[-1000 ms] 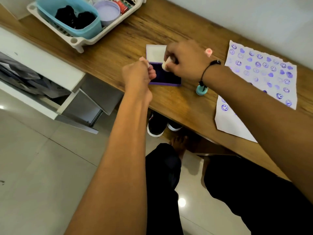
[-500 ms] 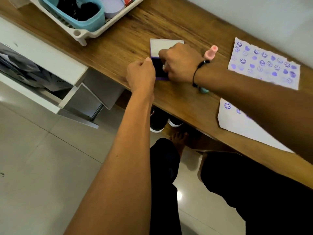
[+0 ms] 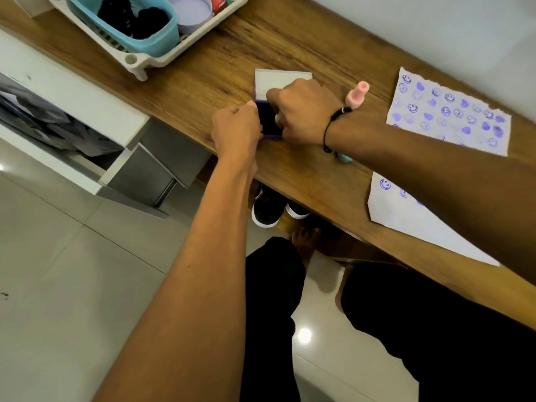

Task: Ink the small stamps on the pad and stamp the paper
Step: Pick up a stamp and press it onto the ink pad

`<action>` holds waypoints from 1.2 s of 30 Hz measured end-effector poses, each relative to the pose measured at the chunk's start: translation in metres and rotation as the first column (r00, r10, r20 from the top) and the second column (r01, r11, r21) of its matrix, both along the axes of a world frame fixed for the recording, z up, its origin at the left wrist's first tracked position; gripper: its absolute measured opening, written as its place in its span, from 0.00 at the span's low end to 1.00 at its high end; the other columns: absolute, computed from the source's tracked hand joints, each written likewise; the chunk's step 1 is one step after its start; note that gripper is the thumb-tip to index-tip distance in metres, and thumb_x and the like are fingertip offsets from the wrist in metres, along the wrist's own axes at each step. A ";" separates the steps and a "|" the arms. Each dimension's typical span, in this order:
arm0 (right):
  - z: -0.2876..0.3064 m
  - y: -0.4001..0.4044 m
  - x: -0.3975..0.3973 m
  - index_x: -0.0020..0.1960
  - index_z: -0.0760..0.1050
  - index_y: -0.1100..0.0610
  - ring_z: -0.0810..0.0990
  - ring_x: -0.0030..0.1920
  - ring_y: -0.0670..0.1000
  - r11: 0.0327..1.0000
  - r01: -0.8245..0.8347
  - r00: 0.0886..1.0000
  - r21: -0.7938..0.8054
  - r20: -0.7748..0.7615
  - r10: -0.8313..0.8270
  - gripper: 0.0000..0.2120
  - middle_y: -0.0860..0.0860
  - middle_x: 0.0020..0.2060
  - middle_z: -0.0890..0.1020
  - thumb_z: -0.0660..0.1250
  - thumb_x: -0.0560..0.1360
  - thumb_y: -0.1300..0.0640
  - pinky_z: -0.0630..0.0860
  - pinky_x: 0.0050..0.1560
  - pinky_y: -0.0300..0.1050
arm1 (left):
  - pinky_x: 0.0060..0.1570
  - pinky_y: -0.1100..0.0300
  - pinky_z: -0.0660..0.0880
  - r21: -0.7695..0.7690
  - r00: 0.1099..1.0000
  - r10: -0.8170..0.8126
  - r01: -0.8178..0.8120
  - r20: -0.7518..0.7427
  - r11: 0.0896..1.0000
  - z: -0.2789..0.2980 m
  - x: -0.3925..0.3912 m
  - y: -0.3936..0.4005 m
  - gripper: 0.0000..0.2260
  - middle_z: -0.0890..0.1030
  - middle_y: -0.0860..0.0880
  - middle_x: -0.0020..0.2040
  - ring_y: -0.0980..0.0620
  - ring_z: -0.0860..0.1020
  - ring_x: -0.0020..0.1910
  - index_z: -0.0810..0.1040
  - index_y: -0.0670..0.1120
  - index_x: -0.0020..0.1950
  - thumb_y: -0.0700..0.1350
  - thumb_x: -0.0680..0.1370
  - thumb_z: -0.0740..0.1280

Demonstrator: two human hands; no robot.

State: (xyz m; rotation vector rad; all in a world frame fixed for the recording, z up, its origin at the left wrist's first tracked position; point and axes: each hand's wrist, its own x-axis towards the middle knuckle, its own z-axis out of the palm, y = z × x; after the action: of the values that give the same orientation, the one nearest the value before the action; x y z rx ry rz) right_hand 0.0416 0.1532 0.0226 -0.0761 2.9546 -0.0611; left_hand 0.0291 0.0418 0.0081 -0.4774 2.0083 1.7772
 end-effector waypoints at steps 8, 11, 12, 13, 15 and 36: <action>0.014 -0.001 -0.006 0.54 0.75 0.62 0.78 0.51 0.61 0.987 0.088 0.993 -0.132 0.088 -0.077 0.12 0.62 0.52 0.80 0.64 0.72 0.60 0.68 0.41 0.46 | 0.37 0.61 0.72 0.032 0.999 0.043 -0.044 0.017 0.999 0.006 0.004 -0.001 0.08 0.74 0.49 0.31 0.54 0.72 0.31 0.75 0.44 0.36 0.38 0.74 0.59; 0.027 0.017 -0.015 0.50 0.78 0.62 0.78 0.33 0.51 0.890 0.306 0.936 -0.338 0.275 -0.217 0.09 0.55 0.37 0.82 0.64 0.72 0.62 0.74 0.34 0.40 | 0.40 0.59 0.72 0.059 0.994 0.097 -0.100 0.047 0.993 0.005 0.006 0.002 0.09 0.74 0.48 0.31 0.53 0.71 0.31 0.73 0.44 0.35 0.38 0.74 0.59; 0.030 0.021 -0.016 0.49 0.79 0.61 0.77 0.30 0.48 0.864 0.340 0.930 -0.371 0.272 -0.248 0.09 0.53 0.34 0.81 0.64 0.71 0.63 0.73 0.31 0.38 | 0.39 0.59 0.72 0.066 0.991 0.117 -0.121 0.058 0.990 0.005 0.006 0.002 0.09 0.74 0.48 0.31 0.53 0.72 0.32 0.72 0.44 0.34 0.38 0.74 0.59; 0.030 0.023 -0.017 0.49 0.79 0.60 0.77 0.31 0.48 0.860 0.338 0.935 -0.383 0.242 -0.259 0.09 0.52 0.34 0.81 0.65 0.70 0.63 0.72 0.30 0.36 | 0.39 0.59 0.72 0.068 0.989 0.133 -0.137 0.064 0.988 0.005 0.005 0.003 0.09 0.74 0.48 0.32 0.53 0.72 0.32 0.71 0.44 0.34 0.38 0.74 0.59; 0.028 0.020 -0.015 0.49 0.79 0.58 0.76 0.41 0.50 0.917 0.256 0.965 -0.307 0.130 -0.226 0.08 0.52 0.42 0.80 0.67 0.71 0.60 0.68 0.31 0.36 | 0.38 0.60 0.72 0.062 0.988 0.140 -0.144 0.064 0.988 0.005 0.004 0.005 0.10 0.75 0.47 0.33 0.52 0.73 0.33 0.70 0.45 0.33 0.38 0.74 0.58; 0.046 0.034 0.053 0.49 0.79 0.62 0.76 0.45 0.52 0.874 0.315 0.925 -0.370 -0.088 -0.370 0.10 0.55 0.45 0.80 0.66 0.72 0.58 0.71 0.39 0.40 | 0.31 0.66 0.72 0.171 0.996 0.081 -0.076 -0.023 0.982 0.039 0.033 0.008 0.10 0.74 0.50 0.30 0.57 0.72 0.27 0.73 0.45 0.36 0.40 0.77 0.61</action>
State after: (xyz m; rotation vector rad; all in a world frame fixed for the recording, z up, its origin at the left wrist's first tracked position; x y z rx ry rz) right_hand 0.0944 0.1870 0.0687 0.4195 3.0355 -0.6607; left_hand 0.0617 0.0496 0.0473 -0.4849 1.8598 1.9937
